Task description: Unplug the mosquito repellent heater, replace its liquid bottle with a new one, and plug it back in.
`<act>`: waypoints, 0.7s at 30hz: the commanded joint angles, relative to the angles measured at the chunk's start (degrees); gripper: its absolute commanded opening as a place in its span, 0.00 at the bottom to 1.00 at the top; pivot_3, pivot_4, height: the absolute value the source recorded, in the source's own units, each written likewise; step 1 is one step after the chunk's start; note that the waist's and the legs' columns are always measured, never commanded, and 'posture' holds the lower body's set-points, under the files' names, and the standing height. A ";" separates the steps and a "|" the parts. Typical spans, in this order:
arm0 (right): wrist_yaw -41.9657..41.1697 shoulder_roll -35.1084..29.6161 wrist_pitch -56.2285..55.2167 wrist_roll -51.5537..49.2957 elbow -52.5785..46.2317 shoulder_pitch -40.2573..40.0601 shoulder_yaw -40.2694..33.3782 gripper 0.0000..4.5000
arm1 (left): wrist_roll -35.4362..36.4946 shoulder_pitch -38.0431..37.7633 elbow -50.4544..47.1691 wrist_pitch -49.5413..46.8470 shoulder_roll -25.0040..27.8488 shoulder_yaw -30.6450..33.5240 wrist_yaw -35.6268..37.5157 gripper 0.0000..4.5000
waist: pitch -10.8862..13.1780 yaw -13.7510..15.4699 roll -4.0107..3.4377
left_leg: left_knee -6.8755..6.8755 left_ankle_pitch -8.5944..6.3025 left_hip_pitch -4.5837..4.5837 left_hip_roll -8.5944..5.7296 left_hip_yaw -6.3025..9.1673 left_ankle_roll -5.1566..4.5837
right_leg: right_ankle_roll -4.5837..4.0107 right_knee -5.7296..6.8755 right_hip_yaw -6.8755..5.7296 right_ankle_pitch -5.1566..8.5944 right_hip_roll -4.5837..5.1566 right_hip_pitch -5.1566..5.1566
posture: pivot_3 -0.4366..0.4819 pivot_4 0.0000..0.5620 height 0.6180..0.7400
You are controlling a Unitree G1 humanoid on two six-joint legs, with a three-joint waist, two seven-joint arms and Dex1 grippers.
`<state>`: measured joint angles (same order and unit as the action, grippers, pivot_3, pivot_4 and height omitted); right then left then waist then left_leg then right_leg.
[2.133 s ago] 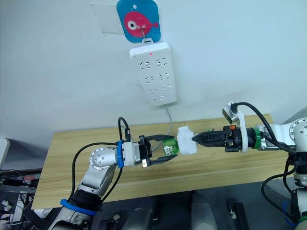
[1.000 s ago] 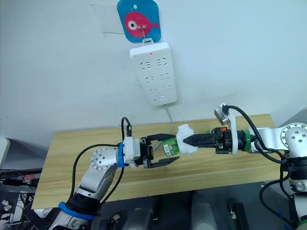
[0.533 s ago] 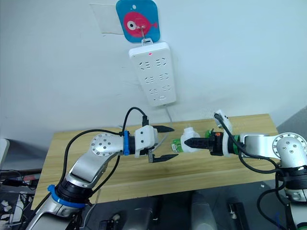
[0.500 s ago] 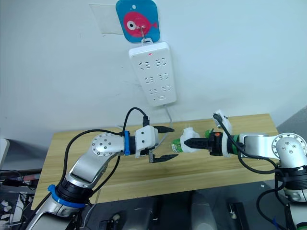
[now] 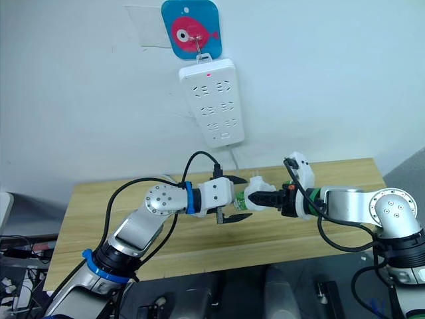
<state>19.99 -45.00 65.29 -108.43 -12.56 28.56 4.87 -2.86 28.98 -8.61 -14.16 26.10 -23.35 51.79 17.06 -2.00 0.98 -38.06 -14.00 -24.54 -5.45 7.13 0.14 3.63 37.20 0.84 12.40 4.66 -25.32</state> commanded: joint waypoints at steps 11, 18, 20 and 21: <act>2.19 -0.66 -3.14 -4.56 -2.50 0.86 1.60 0.66 | -1.96 1.05 1.64 0.04 -1.25 -0.70 -0.10 0.50 | 0.00 -0.14 0.00 | -0.02 0.00 0.00 0.00 -0.01 0.00 | 0.00 0.01 -0.01 0.00 0.00 0.00 | 0.37 0.48 1.00; 0.49 -0.84 -3.82 -1.46 -5.04 0.34 0.66 0.66 | -1.02 0.20 1.48 0.60 -1.56 -0.27 -0.08 0.50 | 0.00 -0.39 0.00 | -0.02 -0.01 0.00 0.00 0.00 -0.02 | 0.00 0.01 0.00 0.00 0.00 0.01 | 0.36 0.48 1.00; 0.71 -0.79 -6.22 0.20 -8.04 -2.23 -1.84 0.82 | 0.05 -0.59 2.13 1.37 -1.95 1.22 -0.99 0.50 | 0.00 -0.38 0.00 | -0.02 -0.01 0.00 0.00 -0.01 -0.02 | 0.00 0.01 -0.01 0.00 0.00 0.00 | 0.33 0.48 1.00; 0.38 -1.06 -7.36 2.15 -10.96 -4.27 -3.41 0.89 | 1.09 -1.31 2.49 1.64 -2.51 2.66 -1.87 0.50 | 0.00 -0.39 0.00 | -0.02 -0.01 0.00 0.00 0.01 -0.02 | 0.00 0.01 -0.02 0.00 0.00 0.00 | 0.32 0.47 1.00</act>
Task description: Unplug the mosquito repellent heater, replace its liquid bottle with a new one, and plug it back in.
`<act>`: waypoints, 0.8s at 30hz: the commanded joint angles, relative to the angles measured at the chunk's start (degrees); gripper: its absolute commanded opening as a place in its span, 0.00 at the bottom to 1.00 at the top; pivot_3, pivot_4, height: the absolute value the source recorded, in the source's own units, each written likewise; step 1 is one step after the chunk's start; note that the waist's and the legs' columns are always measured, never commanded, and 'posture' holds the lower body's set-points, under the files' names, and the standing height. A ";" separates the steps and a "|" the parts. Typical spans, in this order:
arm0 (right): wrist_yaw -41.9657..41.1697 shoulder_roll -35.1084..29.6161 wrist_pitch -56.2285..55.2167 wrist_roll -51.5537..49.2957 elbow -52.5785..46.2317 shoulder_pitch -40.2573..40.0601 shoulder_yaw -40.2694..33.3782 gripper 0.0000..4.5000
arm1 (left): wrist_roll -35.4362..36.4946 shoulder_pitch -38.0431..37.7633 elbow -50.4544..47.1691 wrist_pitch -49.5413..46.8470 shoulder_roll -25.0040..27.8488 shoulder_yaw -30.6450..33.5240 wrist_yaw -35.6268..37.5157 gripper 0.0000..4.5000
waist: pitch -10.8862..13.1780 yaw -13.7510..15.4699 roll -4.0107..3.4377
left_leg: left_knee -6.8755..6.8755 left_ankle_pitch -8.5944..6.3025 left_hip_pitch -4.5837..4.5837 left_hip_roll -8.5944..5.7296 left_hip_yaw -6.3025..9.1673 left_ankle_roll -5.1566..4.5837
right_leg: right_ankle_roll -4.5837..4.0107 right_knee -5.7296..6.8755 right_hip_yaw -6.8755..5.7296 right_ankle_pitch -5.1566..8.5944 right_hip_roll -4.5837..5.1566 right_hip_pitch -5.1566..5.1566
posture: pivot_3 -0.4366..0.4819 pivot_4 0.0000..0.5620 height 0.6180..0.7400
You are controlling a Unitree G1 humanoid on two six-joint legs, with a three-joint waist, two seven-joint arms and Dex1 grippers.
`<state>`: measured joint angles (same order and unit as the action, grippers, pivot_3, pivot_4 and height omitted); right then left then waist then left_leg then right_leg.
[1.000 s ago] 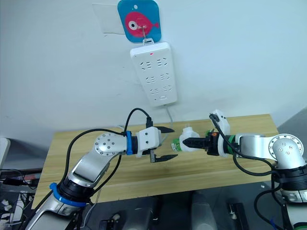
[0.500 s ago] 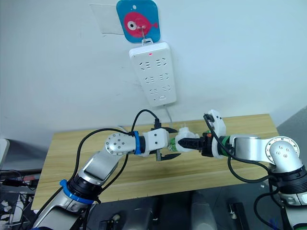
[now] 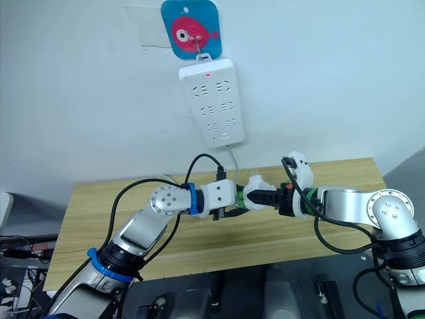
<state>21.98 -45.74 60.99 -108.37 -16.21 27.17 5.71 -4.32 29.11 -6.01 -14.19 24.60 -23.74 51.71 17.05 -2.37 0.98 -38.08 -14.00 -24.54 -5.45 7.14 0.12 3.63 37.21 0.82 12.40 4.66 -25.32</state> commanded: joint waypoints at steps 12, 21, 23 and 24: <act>-7.19 11.40 -21.34 35.23 -33.19 -24.91 -7.66 1.00 | 16.23 -7.32 0.36 6.02 -11.14 11.31 -4.36 0.50 | -0.43 -1.23 0.01 | -0.13 -0.03 0.03 -0.01 -0.10 -0.05 | 0.06 0.10 0.11 -0.03 -0.03 0.01 | 0.24 0.47 1.00; -9.32 19.44 -24.89 55.11 -33.95 -22.56 0.42 1.00 | 19.99 -7.06 -2.48 4.46 -13.00 12.34 -5.68 0.50 | -0.54 -1.95 0.01 | -0.08 0.02 0.11 0.04 -0.14 0.04 | 0.06 0.07 0.20 -0.03 -0.34 0.02 | 0.25 0.47 1.00; -10.13 20.13 -24.16 57.28 -33.35 -21.09 1.43 1.00 | 19.77 -7.05 -2.86 4.61 -12.90 11.81 -5.71 0.50 | -0.54 -1.97 0.01 | -0.08 0.02 0.11 0.04 -0.14 0.04 | 0.06 0.07 0.19 -0.03 -0.35 0.02 | 0.26 0.46 1.00; -10.30 20.72 -24.10 58.07 -33.04 -20.46 1.56 1.00 | 19.52 -7.18 -3.17 4.63 -12.88 11.44 -5.85 0.50 | -0.54 -1.98 0.00 | -0.08 0.02 0.12 0.04 -0.15 0.04 | 0.06 0.07 0.21 -0.03 -0.35 0.02 | 0.26 0.46 1.00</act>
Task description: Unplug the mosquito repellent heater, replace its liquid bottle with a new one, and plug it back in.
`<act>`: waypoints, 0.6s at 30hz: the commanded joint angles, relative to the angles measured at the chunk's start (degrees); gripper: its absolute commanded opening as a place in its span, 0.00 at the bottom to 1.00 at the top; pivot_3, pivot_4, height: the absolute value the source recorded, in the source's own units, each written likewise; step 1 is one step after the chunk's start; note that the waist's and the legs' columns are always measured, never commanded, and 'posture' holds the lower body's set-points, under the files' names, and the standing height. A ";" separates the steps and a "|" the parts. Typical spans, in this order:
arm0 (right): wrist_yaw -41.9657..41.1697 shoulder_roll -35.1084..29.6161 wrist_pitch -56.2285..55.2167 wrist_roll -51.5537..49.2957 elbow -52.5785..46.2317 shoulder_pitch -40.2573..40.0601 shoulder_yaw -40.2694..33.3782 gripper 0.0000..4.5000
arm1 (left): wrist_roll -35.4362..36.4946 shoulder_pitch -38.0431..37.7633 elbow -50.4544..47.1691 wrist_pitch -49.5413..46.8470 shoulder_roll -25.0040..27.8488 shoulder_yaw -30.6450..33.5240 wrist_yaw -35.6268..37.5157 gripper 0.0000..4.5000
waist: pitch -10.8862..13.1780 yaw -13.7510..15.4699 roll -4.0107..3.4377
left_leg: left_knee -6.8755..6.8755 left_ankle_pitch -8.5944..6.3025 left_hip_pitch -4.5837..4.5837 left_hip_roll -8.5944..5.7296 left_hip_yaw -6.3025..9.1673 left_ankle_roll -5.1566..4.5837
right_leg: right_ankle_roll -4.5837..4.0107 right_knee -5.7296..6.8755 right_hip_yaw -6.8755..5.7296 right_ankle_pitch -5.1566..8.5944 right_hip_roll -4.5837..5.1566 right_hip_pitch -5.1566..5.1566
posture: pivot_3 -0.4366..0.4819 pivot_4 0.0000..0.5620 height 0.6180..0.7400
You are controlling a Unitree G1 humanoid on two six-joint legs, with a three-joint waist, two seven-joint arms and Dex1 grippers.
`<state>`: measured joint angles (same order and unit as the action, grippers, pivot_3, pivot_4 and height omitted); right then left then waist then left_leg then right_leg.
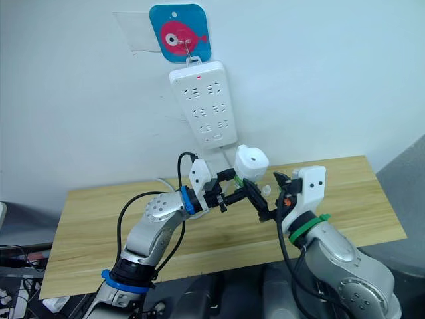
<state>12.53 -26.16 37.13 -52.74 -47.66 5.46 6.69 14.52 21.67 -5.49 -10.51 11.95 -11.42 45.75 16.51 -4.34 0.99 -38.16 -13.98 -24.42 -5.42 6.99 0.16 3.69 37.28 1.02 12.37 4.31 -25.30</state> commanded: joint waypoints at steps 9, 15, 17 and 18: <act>-4.00 4.62 0.64 8.72 -0.07 3.59 2.44 0.96 | 0.56 -1.56 -6.18 0.45 -0.11 -2.41 -0.73 0.50 | -0.06 -0.19 -0.03 | 0.02 0.00 0.01 0.01 0.00 0.01 | 0.00 -0.01 0.02 0.00 0.00 0.00 | 0.27 0.43 1.00; -5.84 6.26 -0.26 12.26 -0.88 1.14 2.35 0.66 | 0.51 -1.82 -6.42 0.38 0.23 -2.20 -1.34 0.50 | -0.66 -0.24 -0.06 | 0.04 0.00 0.02 0.00 -0.02 0.01 | 0.00 -0.04 0.04 0.00 -0.01 0.00 | 0.28 0.42 1.00; -6.60 6.83 -0.39 13.11 -0.77 0.82 2.23 0.66 | 0.47 -1.77 -6.25 0.55 0.25 -2.21 -1.60 0.50 | -0.93 -0.24 -0.08 | 0.03 0.00 0.02 0.01 -0.02 0.01 | 0.00 -0.03 0.04 0.00 -0.01 -0.01 | 0.28 0.42 1.00; -7.05 7.09 -0.49 13.46 -0.66 0.66 2.18 0.66 | 0.39 -1.74 -6.17 0.65 0.15 -2.25 -1.88 0.50 | -1.10 -0.23 -0.09 | 0.03 0.00 0.03 0.00 -0.02 0.01 | 0.00 -0.03 0.04 0.00 -0.01 0.00 | 0.28 0.42 1.00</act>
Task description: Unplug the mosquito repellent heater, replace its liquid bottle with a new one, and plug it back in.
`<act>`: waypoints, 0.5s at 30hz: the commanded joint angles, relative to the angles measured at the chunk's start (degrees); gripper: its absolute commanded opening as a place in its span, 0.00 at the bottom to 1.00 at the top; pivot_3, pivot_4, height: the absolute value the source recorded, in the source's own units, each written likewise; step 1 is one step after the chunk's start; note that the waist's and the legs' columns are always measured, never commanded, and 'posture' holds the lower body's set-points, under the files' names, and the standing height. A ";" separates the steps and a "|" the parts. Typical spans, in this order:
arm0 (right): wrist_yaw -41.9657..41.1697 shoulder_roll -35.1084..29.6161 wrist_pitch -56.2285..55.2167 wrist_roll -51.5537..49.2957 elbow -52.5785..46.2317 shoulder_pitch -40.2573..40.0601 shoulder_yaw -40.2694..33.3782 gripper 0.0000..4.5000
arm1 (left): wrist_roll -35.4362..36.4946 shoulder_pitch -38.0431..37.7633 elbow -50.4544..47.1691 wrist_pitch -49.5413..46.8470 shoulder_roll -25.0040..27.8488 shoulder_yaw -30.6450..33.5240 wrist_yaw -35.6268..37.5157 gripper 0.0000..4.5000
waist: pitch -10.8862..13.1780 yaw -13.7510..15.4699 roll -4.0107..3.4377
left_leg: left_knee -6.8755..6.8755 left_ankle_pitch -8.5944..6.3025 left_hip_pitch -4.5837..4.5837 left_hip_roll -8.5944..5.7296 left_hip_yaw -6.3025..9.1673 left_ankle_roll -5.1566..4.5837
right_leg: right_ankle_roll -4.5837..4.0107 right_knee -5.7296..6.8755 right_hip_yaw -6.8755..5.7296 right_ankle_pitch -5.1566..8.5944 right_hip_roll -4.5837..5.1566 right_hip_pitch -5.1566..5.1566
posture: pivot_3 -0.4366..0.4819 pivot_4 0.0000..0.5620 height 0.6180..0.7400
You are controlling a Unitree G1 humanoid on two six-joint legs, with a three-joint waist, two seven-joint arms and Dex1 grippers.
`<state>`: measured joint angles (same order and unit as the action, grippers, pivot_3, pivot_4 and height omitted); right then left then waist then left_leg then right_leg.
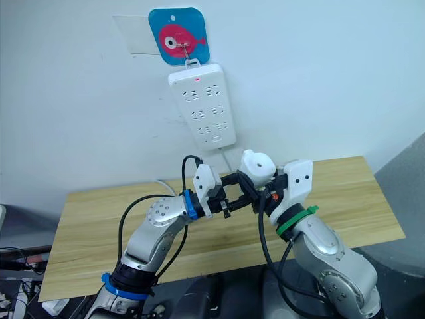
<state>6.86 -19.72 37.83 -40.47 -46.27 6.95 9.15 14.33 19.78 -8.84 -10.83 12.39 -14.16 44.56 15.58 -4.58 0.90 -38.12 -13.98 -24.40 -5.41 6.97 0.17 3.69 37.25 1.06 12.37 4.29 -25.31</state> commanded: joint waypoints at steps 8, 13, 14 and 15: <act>-4.59 1.74 -2.70 6.50 0.93 -0.75 -0.75 0.66 | 6.52 -2.40 -6.68 -3.03 1.76 3.99 0.55 0.88 | -0.38 -0.04 -0.06 | 0.02 0.00 0.03 0.01 -0.01 0.00 | 0.00 -0.01 0.02 0.00 -0.01 0.01 | 0.29 0.42 1.00; -6.79 0.73 -2.49 9.76 2.56 1.28 -1.98 0.66 | 9.28 -0.71 -5.78 -3.33 7.38 11.88 0.88 1.00 | -0.39 -0.07 -0.08 | 0.02 0.00 0.05 0.04 -0.03 0.00 | -0.01 0.01 0.04 0.00 -0.05 0.00 | 0.29 0.42 1.00; -7.11 0.34 -2.14 10.49 2.84 2.08 -2.13 0.66 | 9.10 0.34 -4.65 -2.72 8.72 13.78 0.61 1.00 | -0.39 -0.06 -0.08 | 0.02 0.00 0.05 0.04 -0.02 0.00 | -0.01 0.02 0.04 0.00 -0.05 0.00 | 0.29 0.42 1.00; -7.53 0.16 -1.79 10.87 3.14 2.74 -2.25 0.66 | 8.79 1.28 -3.58 -2.22 9.77 15.00 0.42 1.00 | -0.39 -0.04 -0.08 | 0.02 0.00 0.05 0.04 -0.03 0.01 | -0.01 0.02 0.03 0.00 -0.05 0.00 | 0.29 0.42 1.00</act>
<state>0.34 -19.45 36.67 -30.28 -41.33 8.75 7.90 22.45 19.85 -12.12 -14.49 21.52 -1.82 45.45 15.19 -4.62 0.82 -38.11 -13.98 -24.34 -5.38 6.95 0.18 3.68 37.26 1.08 12.38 4.24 -25.30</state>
